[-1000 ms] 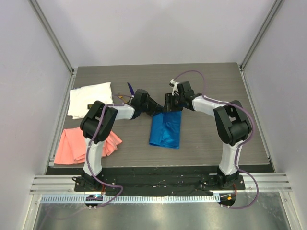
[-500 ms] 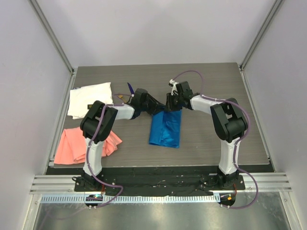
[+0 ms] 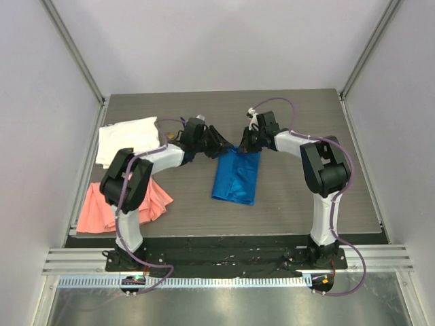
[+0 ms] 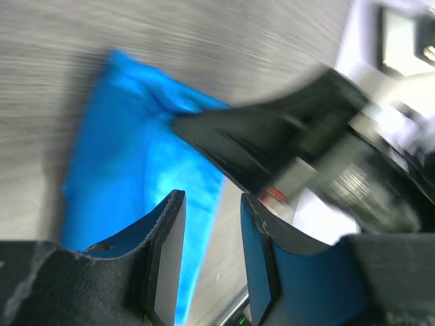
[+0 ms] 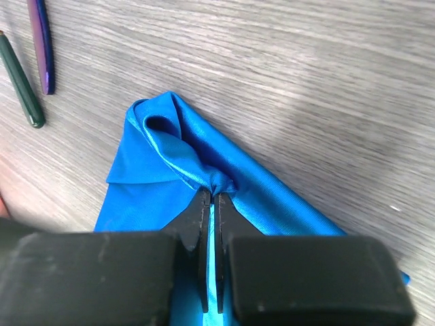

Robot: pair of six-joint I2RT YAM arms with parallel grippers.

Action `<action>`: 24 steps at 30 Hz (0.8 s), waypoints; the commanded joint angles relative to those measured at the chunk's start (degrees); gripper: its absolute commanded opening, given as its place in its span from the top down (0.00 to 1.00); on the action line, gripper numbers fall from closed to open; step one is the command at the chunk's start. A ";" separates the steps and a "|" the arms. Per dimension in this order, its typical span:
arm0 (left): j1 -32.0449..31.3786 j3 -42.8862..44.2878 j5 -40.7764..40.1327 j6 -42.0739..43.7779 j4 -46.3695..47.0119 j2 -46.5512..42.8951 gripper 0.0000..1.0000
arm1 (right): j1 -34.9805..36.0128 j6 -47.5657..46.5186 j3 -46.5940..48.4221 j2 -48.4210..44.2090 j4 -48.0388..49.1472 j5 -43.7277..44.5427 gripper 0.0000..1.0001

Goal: Fold the napkin into a case and place the utensils inside
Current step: Fold the lower triangle-folded napkin at the center of the board.

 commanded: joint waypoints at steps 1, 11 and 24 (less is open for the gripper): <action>-1.61 0.06 0.33 17.27 -9.59 -10.70 0.58 | -0.12 2.23 3.18 0.89 0.93 -3.31 0.98; -13.12 14.63 -16.02 41.83 -37.99 -3.89 0.47 | -2.32 10.05 4.41 3.18 -1.27 -9.64 0.92; -18.93 23.96 -36.23 40.35 -43.88 6.41 0.35 | -3.47 10.76 4.50 4.15 -2.42 -12.37 0.92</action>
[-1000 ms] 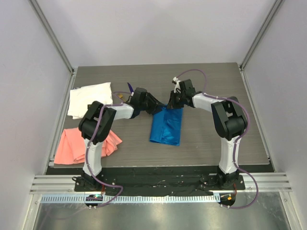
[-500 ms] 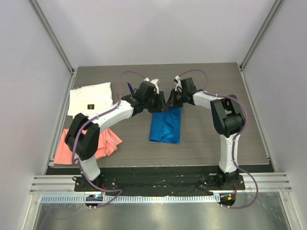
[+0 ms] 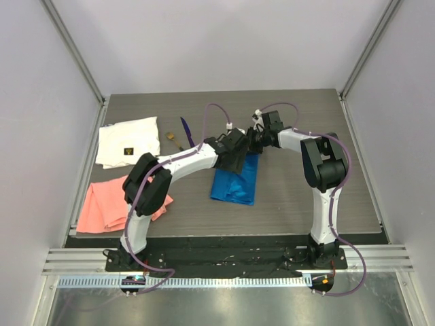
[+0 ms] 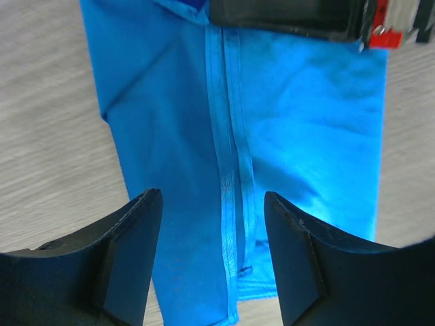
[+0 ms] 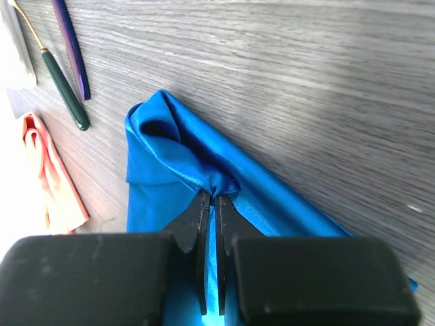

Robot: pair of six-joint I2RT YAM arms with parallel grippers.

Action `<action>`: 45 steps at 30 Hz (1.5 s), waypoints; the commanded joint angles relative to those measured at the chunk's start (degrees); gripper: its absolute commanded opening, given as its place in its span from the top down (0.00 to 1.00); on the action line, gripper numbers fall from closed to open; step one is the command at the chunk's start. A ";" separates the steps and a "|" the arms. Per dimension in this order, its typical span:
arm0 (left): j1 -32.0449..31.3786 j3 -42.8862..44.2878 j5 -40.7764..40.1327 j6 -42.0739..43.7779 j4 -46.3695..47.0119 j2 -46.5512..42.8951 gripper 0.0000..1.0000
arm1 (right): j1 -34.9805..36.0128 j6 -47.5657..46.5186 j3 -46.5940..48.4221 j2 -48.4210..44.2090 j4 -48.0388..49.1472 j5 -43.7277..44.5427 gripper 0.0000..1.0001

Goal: Fold the napkin into a case and place the utensils inside
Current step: Fold the lower triangle-folded napkin at the center of the board.

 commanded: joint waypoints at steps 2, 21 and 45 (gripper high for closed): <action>-1.64 6.32 -7.81 2.21 -4.44 2.97 0.37 | 0.18 0.49 1.81 0.04 0.25 -1.81 0.92; -1.91 12.57 -8.77 2.12 -7.78 10.09 0.50 | 0.10 0.84 1.90 0.04 0.43 -2.08 0.94; -1.29 8.61 -1.93 -0.16 -6.82 1.92 1.00 | -3.07 3.39 -8.20 -17.88 -5.11 -1.54 0.60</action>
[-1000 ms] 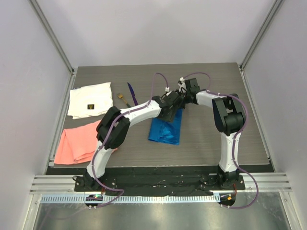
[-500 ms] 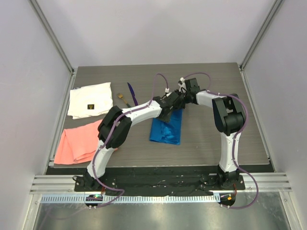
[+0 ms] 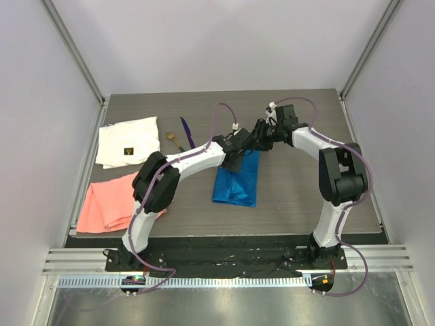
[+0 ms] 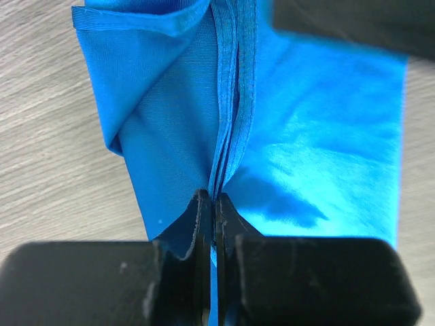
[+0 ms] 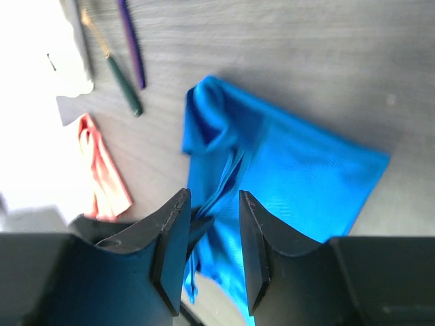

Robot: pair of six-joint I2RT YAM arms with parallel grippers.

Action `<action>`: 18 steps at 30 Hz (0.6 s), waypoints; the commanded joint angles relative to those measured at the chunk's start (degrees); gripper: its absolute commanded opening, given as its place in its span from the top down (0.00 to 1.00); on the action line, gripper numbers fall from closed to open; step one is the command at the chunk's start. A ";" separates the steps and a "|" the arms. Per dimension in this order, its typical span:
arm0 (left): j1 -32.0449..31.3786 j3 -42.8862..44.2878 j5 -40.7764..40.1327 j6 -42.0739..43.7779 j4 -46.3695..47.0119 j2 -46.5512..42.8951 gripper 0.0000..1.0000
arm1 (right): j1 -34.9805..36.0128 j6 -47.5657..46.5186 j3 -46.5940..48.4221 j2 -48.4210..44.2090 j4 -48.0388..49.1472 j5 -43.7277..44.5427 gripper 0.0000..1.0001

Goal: Fold the napkin into a case and place the utensils inside
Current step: Fold the lower triangle-folded napkin at the center of the board.

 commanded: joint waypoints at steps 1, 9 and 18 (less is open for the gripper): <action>0.52 0.34 4.14 -1.72 -0.28 -4.42 1.00 | -0.09 -0.37 -6.78 -7.11 -0.20 -1.55 0.60; 1.05 -0.62 7.22 -2.42 0.07 -4.59 0.96 | 1.30 4.01 -15.41 -11.25 7.09 -5.67 0.73; 1.40 -1.76 8.01 -3.30 0.16 -5.39 1.00 | 6.93 10.96 -22.88 -8.79 20.02 -6.65 0.98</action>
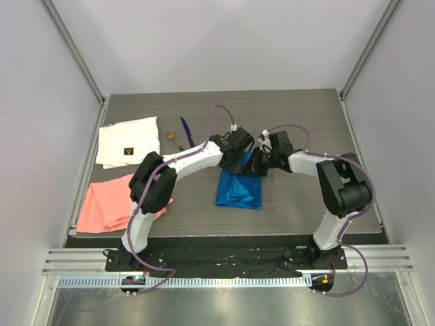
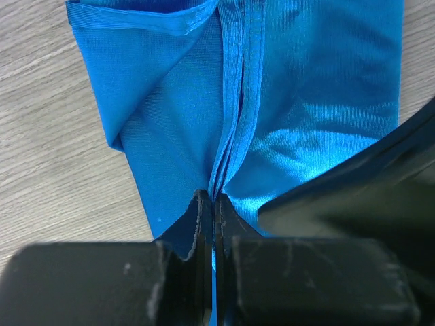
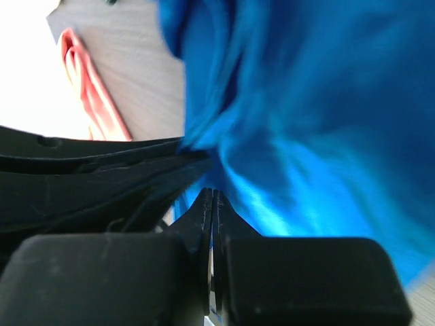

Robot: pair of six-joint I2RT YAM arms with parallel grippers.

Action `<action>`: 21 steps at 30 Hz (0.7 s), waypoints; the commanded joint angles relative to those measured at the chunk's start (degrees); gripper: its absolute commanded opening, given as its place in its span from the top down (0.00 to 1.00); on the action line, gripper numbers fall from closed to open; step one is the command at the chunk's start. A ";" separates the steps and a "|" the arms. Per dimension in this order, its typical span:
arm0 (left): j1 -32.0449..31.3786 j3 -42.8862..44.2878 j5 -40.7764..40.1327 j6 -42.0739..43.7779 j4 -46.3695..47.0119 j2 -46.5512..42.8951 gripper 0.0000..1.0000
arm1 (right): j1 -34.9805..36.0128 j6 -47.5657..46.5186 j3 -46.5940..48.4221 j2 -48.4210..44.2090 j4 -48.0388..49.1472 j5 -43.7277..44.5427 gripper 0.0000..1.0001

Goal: Fold the napkin into a case and place the utensils inside
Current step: Fold the lower triangle-folded napkin at the center of the board.

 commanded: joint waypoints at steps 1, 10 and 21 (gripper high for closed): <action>0.40 -0.13 1.04 -0.96 0.13 -3.55 1.00 | 2.63 3.86 -1.22 -0.07 9.59 -1.49 0.99; 0.84 1.19 4.20 -2.10 -0.04 -3.46 1.00 | 2.99 3.95 -7.20 3.53 14.87 1.50 0.99; 0.84 2.07 8.42 -5.17 2.42 -2.85 1.00 | 3.16 4.83 -9.40 4.33 17.60 0.71 0.99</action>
